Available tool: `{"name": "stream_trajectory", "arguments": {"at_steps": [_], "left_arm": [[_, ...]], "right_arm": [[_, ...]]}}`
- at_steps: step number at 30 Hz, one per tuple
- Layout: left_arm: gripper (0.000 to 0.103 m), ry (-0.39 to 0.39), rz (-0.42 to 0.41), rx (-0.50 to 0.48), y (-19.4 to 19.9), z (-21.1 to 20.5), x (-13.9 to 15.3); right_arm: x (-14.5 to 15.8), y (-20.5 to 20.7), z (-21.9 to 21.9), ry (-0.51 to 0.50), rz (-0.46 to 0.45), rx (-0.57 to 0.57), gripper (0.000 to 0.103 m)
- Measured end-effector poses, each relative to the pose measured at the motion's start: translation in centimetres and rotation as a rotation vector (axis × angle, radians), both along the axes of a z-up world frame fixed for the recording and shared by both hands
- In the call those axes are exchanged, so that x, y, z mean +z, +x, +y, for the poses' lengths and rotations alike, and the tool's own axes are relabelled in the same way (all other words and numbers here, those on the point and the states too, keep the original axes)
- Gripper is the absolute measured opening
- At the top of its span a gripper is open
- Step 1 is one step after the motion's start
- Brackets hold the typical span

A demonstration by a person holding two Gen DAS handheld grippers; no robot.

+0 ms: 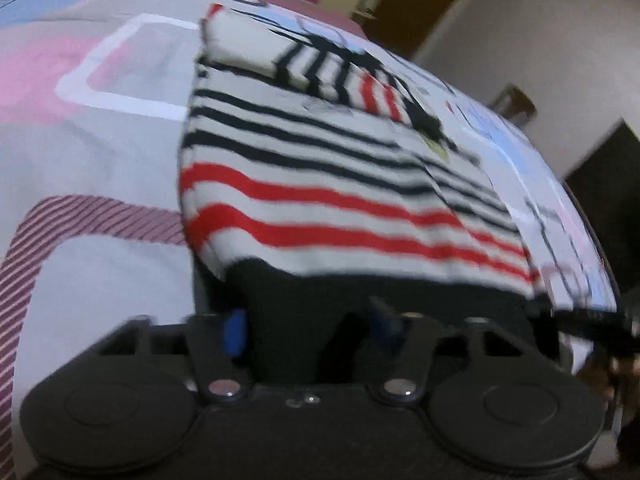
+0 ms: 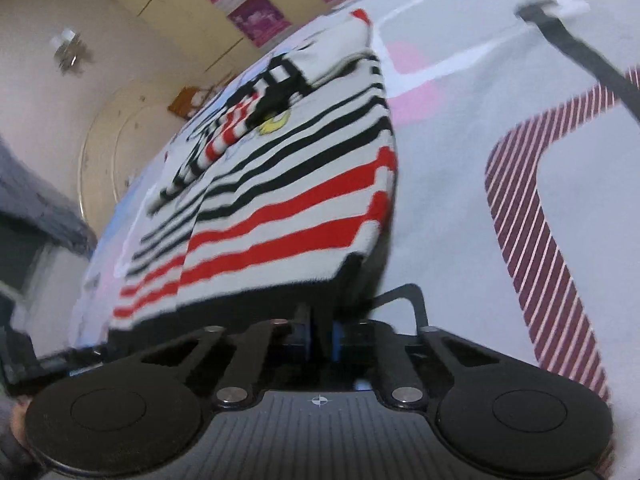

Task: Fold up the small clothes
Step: 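Grasp the hem with both grippers and fold it up toward the collar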

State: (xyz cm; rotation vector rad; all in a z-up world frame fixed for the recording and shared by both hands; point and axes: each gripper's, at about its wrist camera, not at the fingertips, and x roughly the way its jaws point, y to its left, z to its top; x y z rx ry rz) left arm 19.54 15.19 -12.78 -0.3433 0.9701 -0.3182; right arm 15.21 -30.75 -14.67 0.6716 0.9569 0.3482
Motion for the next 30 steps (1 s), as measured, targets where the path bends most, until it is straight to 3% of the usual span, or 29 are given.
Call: {"name": "stream_trajectory", "arguments": {"at_steps": [2,3,7,9,11,12,14,18,24,30], "left_arm": [[0.026,-0.023,0.002,0.031,0.6,0.4,-0.3],[0.007,-0.024,0.0,0.037,0.6,0.4,-0.3],[0.007,-0.138,-0.109,0.103,-1.8,1.6,1.0],[0.007,-0.146,-0.103,0.161,-2.3,2.1,0.3],[0.007,-0.124,-0.023,0.201,-1.6,2.1,-1.8],[0.007,-0.151,-0.03,0.222,-1.7,2.1,-2.0],[0.007,-0.164,-0.037,0.241,-1.8,2.0,-1.6],[0.007,-0.188,-0.057,0.26,-1.9,2.2,-0.8],[0.007,-0.248,-0.16,0.276,0.7,2.7,3.4],[0.007,-0.294,-0.25,0.261,8.6,3.0,7.7]], "right_arm": [[-0.2,0.4,-0.4,0.034,0.008,-0.007,0.005],[-0.1,0.5,-0.4,0.028,0.002,-0.002,0.004],[2.8,-1.0,-1.3,0.018,-0.111,-0.011,0.004],[3.6,-2.0,-1.9,0.011,-0.164,-0.026,0.004],[1.9,-1.5,-1.7,-0.07,-0.087,-0.008,0.004],[0.8,-1.1,-1.7,-0.074,-0.034,-0.009,0.003],[1.0,-1.0,-2.4,-0.013,-0.034,-0.043,0.004],[3.5,-1.0,-2.9,0.001,-0.119,-0.049,0.004],[8.3,3.7,-2.0,0.018,-0.241,-0.074,0.003],[12.2,11.4,-2.1,0.051,-0.319,-0.139,0.004]]}}
